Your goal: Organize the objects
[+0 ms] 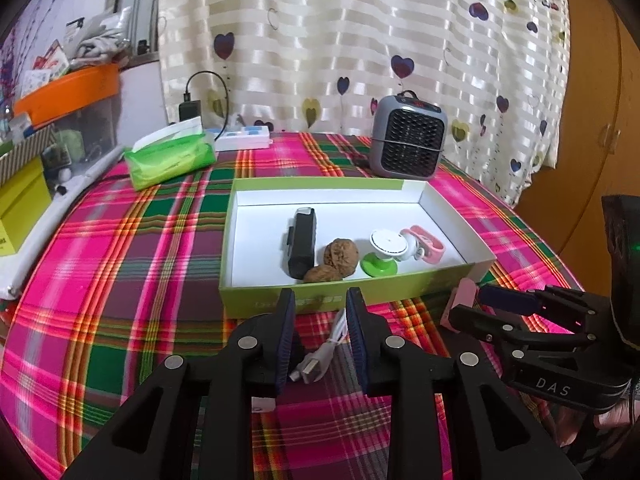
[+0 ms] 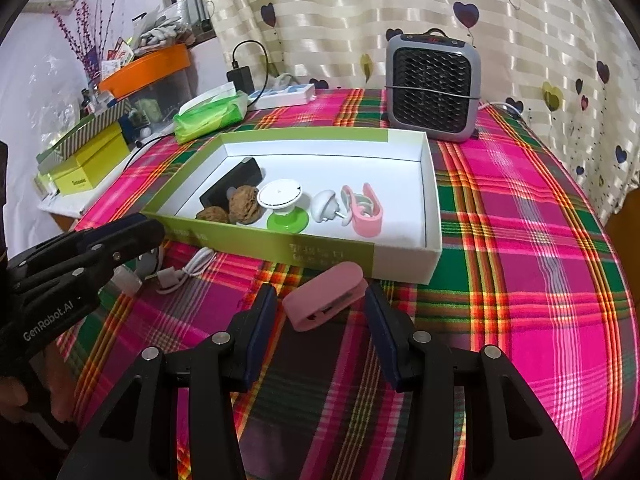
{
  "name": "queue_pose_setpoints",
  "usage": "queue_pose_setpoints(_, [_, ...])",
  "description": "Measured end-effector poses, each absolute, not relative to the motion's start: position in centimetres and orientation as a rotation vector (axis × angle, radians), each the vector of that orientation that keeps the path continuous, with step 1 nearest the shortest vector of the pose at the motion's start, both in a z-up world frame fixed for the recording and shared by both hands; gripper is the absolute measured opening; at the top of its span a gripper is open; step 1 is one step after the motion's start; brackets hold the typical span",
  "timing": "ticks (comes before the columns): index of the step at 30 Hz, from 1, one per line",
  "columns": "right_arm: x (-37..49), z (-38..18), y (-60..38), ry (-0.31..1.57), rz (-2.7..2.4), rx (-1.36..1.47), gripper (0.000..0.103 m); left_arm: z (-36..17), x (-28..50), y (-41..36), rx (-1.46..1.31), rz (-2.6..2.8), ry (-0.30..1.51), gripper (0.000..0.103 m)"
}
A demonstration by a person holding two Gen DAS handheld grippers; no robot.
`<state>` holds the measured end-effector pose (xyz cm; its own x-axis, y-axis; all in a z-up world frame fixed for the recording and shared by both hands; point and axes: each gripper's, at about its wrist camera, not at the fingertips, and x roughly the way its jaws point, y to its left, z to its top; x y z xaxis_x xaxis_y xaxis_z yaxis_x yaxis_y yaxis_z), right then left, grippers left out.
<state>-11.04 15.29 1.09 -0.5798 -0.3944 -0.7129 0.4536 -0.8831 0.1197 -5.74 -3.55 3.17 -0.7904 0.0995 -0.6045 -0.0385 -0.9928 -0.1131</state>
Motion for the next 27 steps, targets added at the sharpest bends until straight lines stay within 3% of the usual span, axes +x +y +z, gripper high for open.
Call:
queue_pose_setpoints(17, [-11.9,0.3,14.8,0.071,-2.426,1.156,0.047,3.4,-5.4,-6.8,-0.979,2.960,-0.251,0.026])
queue_pose_setpoints(27, [-12.3,0.2,16.0,0.043,-2.440,1.190,0.047,3.0,-5.4,-6.1,-0.981,2.911,-0.198,0.026])
